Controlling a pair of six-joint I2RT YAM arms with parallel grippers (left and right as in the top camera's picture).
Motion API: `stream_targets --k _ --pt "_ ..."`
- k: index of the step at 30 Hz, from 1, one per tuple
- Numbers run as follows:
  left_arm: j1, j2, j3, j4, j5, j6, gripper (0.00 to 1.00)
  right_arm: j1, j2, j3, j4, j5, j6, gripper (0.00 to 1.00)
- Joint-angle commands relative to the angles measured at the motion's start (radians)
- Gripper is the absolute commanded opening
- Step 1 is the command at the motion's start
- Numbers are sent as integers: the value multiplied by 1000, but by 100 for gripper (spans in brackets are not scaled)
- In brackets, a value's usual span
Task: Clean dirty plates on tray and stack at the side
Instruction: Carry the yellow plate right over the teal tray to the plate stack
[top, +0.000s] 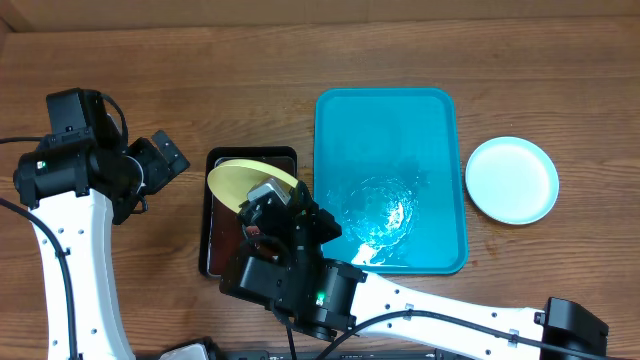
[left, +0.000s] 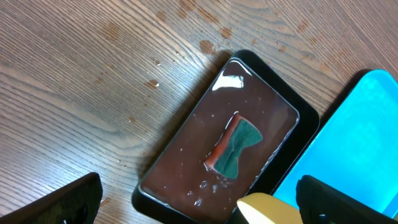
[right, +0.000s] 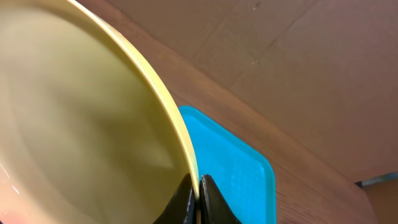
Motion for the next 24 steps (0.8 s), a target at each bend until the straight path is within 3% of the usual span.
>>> stream_targets --k 1,5,9,13,20,24 --pt "-1 -1 3 1 7 11 100 4 -8 29 7 32 4 4" --pt "-1 -1 3 1 7 11 100 0 -8 29 7 30 10 4" --pt "-1 -1 3 1 7 11 100 -52 -8 29 -10 -53 132 4" --pt "-1 -1 3 1 7 11 100 -209 -8 29 -39 -357 263 4" --pt "-1 -1 3 0 7 11 100 -599 -103 99 -106 -1080 268 4" --pt "-1 -1 3 0 7 11 100 -864 -182 108 -153 -1201 282 4"
